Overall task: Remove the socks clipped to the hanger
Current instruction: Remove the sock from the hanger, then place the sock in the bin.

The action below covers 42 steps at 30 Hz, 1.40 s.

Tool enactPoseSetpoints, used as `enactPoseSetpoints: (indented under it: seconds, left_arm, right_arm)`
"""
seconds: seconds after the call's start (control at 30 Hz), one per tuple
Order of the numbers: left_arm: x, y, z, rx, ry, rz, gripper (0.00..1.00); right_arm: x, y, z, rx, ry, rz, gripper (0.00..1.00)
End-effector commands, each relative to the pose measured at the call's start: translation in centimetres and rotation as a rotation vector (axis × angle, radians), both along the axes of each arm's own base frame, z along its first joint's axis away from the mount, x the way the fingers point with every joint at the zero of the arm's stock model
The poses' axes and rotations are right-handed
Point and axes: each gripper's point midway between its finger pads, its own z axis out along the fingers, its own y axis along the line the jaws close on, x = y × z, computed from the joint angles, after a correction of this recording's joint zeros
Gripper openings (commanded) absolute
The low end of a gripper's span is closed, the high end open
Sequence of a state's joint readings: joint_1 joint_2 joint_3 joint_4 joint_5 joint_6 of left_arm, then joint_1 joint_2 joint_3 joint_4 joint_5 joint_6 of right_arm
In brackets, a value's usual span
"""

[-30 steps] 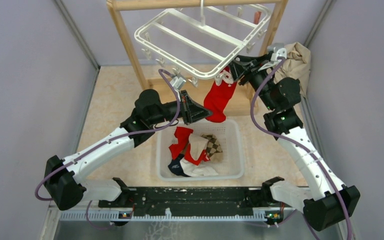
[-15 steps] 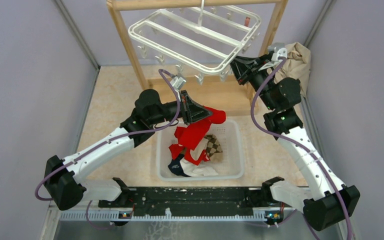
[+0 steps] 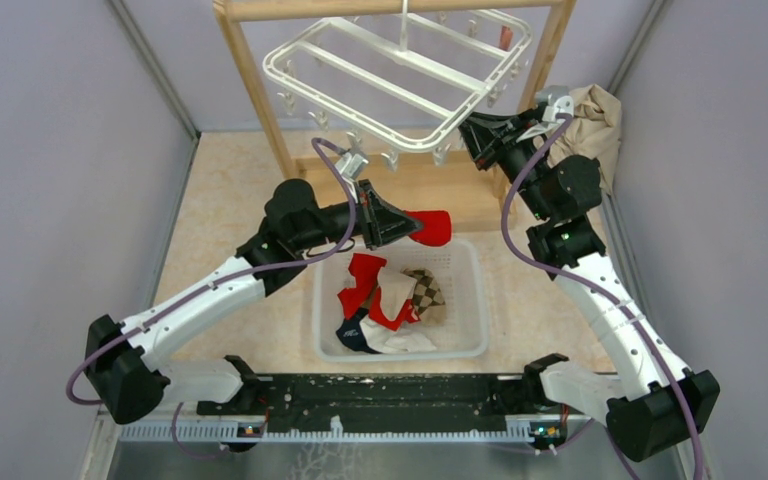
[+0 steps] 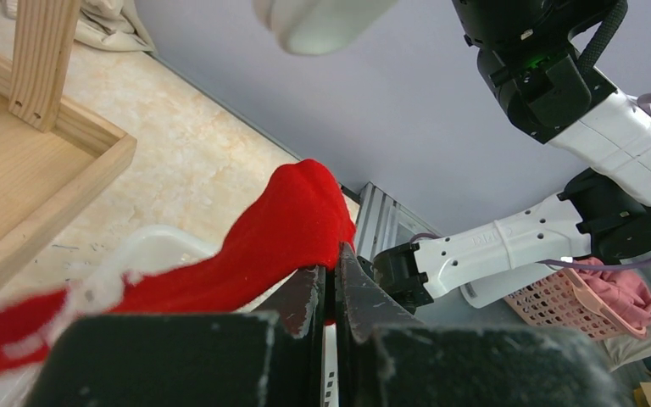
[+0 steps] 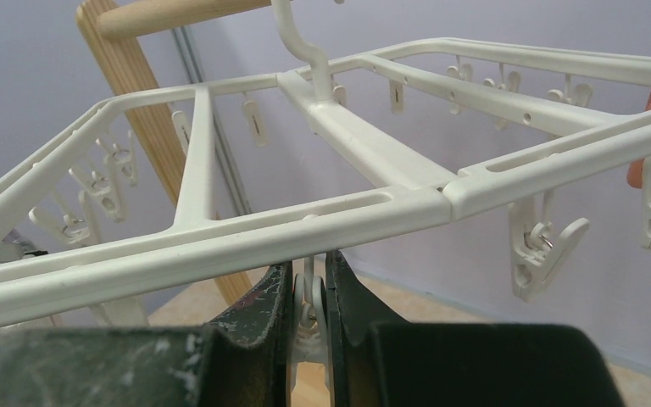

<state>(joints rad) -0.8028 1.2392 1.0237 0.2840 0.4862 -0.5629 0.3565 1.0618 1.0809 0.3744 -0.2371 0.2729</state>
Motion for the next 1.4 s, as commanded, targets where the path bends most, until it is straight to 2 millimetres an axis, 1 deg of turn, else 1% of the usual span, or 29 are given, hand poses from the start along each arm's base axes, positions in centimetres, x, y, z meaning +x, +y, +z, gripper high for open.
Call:
enactPoseSetpoints:
  seconds: [0.0,0.37,0.73,0.77,0.97,1.2,1.37]
  left_arm:
    - [-0.5,0.4,1.3,-0.025,-0.032,0.000,0.05]
    - [-1.4,1.0,1.9,-0.041,-0.017,-0.013,0.06]
    - [-2.1,1.6,1.9,-0.043,-0.004,-0.018,0.06]
    - [-2.1,1.6,1.9,-0.043,-0.003,-0.018,0.06]
    - [-2.2,1.6,2.2,-0.047,-0.003,-0.024,0.06]
    - [-2.4,1.6,2.5,-0.053,-0.002,-0.031,0.06]
    - [-2.5,1.6,2.6,-0.057,0.003,-0.041,0.06]
  right_arm:
    - [-0.8,-0.5,2.0,0.028,-0.061,0.001,0.00]
    - [-1.0,-0.5,1.8,0.029,-0.056,0.003,0.00]
    - [-1.1,-0.4,1.1,0.030,-0.036,0.012,0.00]
    - [-1.1,-0.4,1.2,0.029,-0.036,0.013,0.01]
    - [-1.2,-0.4,1.2,0.031,-0.035,0.014,0.16]
    - [-1.5,-0.5,0.8,0.033,-0.025,0.016,0.41]
    - [-1.7,-0.7,0.2,0.033,-0.015,0.011,0.53]
